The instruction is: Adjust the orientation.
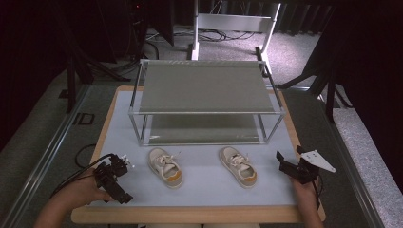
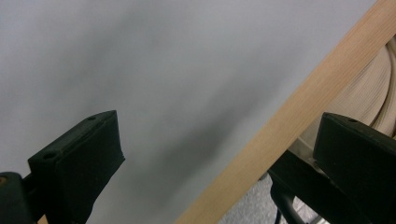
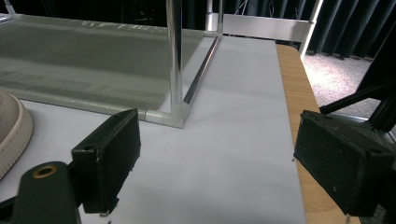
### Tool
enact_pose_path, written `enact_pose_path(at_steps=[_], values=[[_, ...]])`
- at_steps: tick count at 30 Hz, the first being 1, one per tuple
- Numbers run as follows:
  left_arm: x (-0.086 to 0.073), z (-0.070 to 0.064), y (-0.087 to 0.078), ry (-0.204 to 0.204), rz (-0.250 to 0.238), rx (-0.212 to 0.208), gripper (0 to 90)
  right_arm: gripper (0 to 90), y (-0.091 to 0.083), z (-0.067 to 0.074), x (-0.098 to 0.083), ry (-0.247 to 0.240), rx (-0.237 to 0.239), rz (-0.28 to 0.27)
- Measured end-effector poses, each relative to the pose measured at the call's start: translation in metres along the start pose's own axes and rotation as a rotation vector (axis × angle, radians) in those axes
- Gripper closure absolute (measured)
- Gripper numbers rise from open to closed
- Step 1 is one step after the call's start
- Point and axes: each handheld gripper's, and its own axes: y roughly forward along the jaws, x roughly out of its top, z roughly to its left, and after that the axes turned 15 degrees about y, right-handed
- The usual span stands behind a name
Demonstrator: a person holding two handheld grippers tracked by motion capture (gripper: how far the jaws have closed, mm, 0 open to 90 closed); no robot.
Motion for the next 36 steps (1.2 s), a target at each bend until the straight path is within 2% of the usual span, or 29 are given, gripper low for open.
enact_pose_path(at_steps=[5, 6, 9, 14, 16, 20, 28, 36], values=[[0.002, -0.002, -0.001, -0.001, 0.011, -0.007, 0.9, 14.1, 0.0, 0.0, 0.0, 0.0, 0.0, 0.0], [0.004, -0.006, -0.004, 0.021, 0.009, -0.015, 0.9, 14.1, 0.0, 0.0, 0.0, -0.001, 0.001, 0.001], [0.007, -0.009, -0.007, 0.045, 0.008, -0.016, 0.9, 14.3, 0.0, 0.0, 0.0, -0.006, 0.001, 0.002], [0.012, -0.012, -0.014, 0.054, 0.003, -0.016, 1.0, 14.3, 0.0, 0.001, 0.0, -0.009, 0.001, 0.002], [0.016, -0.013, -0.016, 0.058, 0.008, -0.001, 0.9, 14.3, 0.0, 0.001, 0.0, -0.008, 0.001, 0.001], [0.025, -0.017, -0.02, 0.077, 0.0, -0.003, 0.9, 14.3, 0.0, 0.001, 0.0, -0.009, 0.0, 0.002], [0.05, -0.023, -0.029, 0.139, -0.024, -0.005, 1.0, 14.2, 0.0, 0.0, 0.0, -0.007, 0.001, -0.003], [0.071, -0.029, -0.04, 0.19, -0.063, -0.012, 1.0, 14.3, 0.0, 0.0, 0.0, -0.005, 0.002, -0.002]])
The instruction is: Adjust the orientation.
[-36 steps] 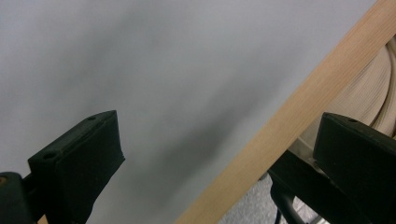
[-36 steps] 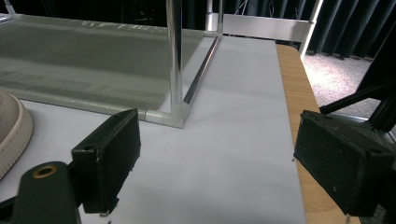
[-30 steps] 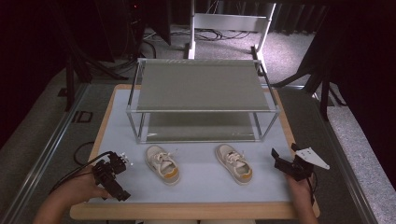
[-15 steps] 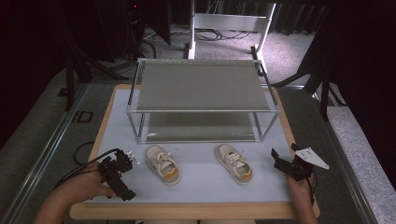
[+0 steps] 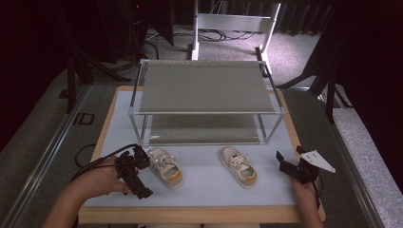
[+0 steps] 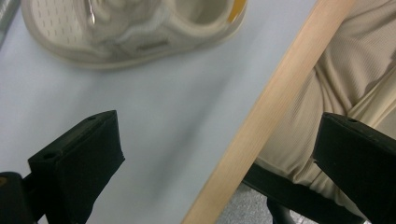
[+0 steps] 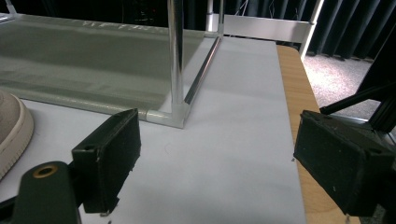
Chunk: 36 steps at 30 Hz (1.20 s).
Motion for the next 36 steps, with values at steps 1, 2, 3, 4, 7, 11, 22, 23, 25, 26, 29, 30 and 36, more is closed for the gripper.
enact_pose_path(at_steps=[1, 2, 3, 4, 7, 11, 22, 23, 25, 26, 29, 30, 36], values=[[0.003, -0.001, -0.001, 0.005, -0.003, 0.002, 1.0, 14.2, 0.0, 0.0, 0.0, 0.0, 0.0, -0.001], [0.006, -0.001, -0.002, 0.017, -0.004, 0.001, 1.0, 14.3, 0.0, 0.0, 0.0, 0.0, 0.0, 0.0], [0.008, -0.001, -0.003, 0.022, -0.014, -0.006, 1.0, 14.3, 0.0, 0.0, 0.0, 0.001, 0.0, 0.0], [0.011, -0.001, -0.004, 0.028, -0.018, -0.008, 1.0, 14.3, 0.0, 0.0, 0.0, 0.002, 0.0, 0.0], [0.02, -0.002, -0.006, 0.046, -0.024, -0.002, 1.0, 14.3, 0.0, 0.0, 0.0, 0.002, 0.001, -0.001], [0.034, -0.004, -0.005, 0.074, -0.027, -0.001, 1.0, 14.2, 0.0, 0.0, 0.0, 0.001, 0.0, -0.002], [0.063, -0.003, 0.016, 0.114, 0.004, -0.023, 1.0, 14.2, 0.0, 0.0, 0.0, -0.003, 0.001, -0.005], [0.065, -0.003, 0.018, 0.116, 0.01, -0.026, 1.0, 14.2, 0.0, 0.0, 0.0, -0.004, 0.002, -0.006], [0.068, -0.002, 0.023, 0.121, 0.013, -0.04, 1.0, 14.2, 0.0, 0.0, 0.0, -0.001, 0.002, -0.004], [0.07, -0.002, 0.026, 0.121, 0.015, -0.044, 1.0, 14.2, 0.0, 0.0, 0.0, -0.001, 0.002, -0.004], [0.075, -0.002, 0.032, 0.126, 0.025, -0.051, 1.1, 14.3, 0.0, 0.0, 0.0, 0.0, 0.002, -0.002], [0.077, -0.001, 0.034, 0.124, 0.025, -0.045, 4.4, 14.3, 0.0, 0.0, 0.0, 0.0, 0.003, -0.001], [0.083, 0.005, 0.046, 0.103, 0.045, -0.047, 6.2, 14.3, 0.0, 0.0, 0.0, 0.0, 0.003, 0.0]])
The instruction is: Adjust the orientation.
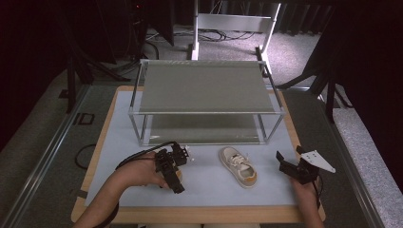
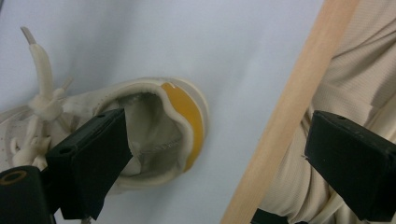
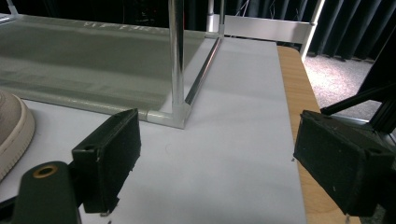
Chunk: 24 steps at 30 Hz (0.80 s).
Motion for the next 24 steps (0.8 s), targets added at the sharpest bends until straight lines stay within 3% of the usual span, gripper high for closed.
enact_pose_path(at_steps=[2, 4, 8, 12, 18, 24], values=[[0.0, 0.002, 0.003, -0.012, -0.004, -0.007, 16.1, 14.3, 0.0, 0.0, 0.0, 0.0, 0.001, 0.001], [0.0, 0.004, 0.007, -0.013, 0.006, -0.013, 17.3, 14.5, 0.0, 0.0, 0.0, 0.001, 0.001, 0.002], [-0.003, 0.008, 0.014, -0.028, 0.025, -0.027, 33.8, 14.5, 0.0, 0.0, 0.0, -0.003, 0.003, 0.003], [-0.003, 0.012, 0.019, -0.04, 0.023, -0.053, 43.7, 14.6, 0.0, 0.0, 0.0, -0.004, 0.003, 0.004], [0.0, 0.017, 0.028, -0.044, 0.036, -0.06, 49.6, 14.6, 0.0, 0.0, 0.0, -0.003, 0.002, 0.004], [0.002, 0.017, 0.035, 0.002, 0.067, -0.07, 59.4, 14.6, 0.0, 0.0, 0.0, -0.002, 0.001, 0.006]])
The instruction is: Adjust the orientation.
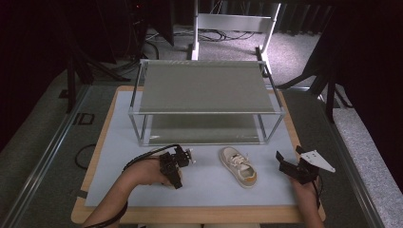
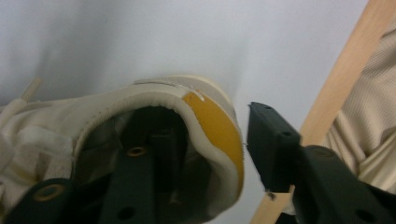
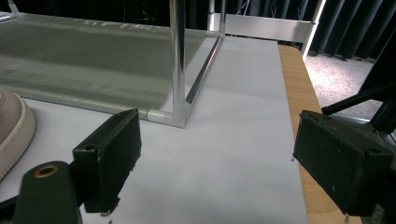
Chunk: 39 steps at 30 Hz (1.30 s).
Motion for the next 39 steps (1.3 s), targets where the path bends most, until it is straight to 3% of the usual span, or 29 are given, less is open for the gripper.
enact_pose_path(at_steps=[3, 5, 6, 7, 12, 16, 22, 31, 39], values=[[0.001, -0.001, -0.001, 0.047, 0.007, 0.003, 68.8, 14.7, 0.0, 0.0, 0.0, 0.001, 0.0, 0.0], [0.001, -0.001, -0.002, 0.056, 0.009, -0.002, 72.2, 14.8, 0.0, 0.0, 0.0, 0.001, 0.001, 0.0], [0.0, -0.003, -0.005, 0.09, 0.021, -0.01, 72.2, 14.8, 0.0, 0.0, 0.0, 0.002, 0.0, 0.0], [0.0, -0.004, -0.006, 0.1, 0.024, -0.006, 75.1, 14.8, 0.0, 0.0, 0.0, 0.002, -0.001, 0.001], [0.002, -0.009, -0.017, 0.202, -0.001, 0.005, 75.8, 14.8, 0.001, 0.0, 0.0, -0.002, -0.003, 0.005], [0.008, -0.011, -0.021, 0.293, 0.034, 0.037, 77.4, 14.8, 0.0, 0.001, 0.0, -0.003, -0.003, 0.004], [0.019, -0.015, -0.019, 0.396, 0.059, 0.032, 78.2, 14.8, 0.0, 0.0, 0.0, -0.002, -0.001, 0.004], [0.037, -0.023, -0.012, 0.465, 0.078, -0.023, 78.1, 14.8, 0.0, 0.0, 0.0, -0.002, 0.001, 0.002], [0.04, -0.021, 0.001, 0.451, 0.114, -0.058, 76.7, 14.8, 0.0, 0.0, 0.0, -0.001, 0.002, 0.003]])
